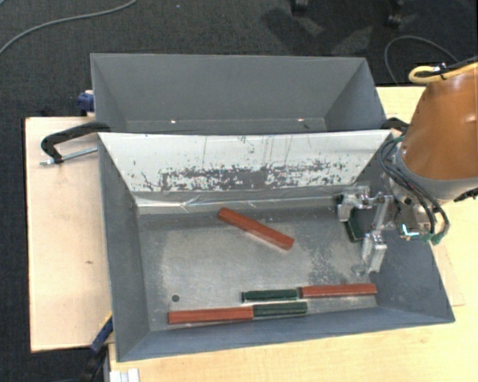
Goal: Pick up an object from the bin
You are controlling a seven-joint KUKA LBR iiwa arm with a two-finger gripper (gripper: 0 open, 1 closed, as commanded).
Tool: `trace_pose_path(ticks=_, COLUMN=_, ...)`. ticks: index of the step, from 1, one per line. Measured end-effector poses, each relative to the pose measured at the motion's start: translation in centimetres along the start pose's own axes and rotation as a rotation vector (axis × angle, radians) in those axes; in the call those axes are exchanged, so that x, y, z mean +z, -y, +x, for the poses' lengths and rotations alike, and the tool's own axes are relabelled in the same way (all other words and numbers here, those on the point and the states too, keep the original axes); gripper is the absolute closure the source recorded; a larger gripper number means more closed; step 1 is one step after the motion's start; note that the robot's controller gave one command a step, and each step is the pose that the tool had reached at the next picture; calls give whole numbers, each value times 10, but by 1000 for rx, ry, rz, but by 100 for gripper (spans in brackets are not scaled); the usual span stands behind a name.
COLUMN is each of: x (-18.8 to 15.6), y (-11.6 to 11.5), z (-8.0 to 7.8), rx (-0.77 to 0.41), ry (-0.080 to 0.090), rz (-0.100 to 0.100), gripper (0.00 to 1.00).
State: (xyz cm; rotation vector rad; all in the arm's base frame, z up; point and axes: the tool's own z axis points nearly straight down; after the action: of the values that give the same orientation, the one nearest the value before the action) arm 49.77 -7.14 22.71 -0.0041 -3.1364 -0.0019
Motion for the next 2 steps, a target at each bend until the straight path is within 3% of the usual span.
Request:
trace_pose_path(ticks=1, x=161, y=-21, z=7, rx=-78, ry=-3, rz=-1, gripper=0)
trace_pose_path(ticks=2, x=124, y=62, z=-5, rx=-45, ry=15, rz=7, gripper=0)
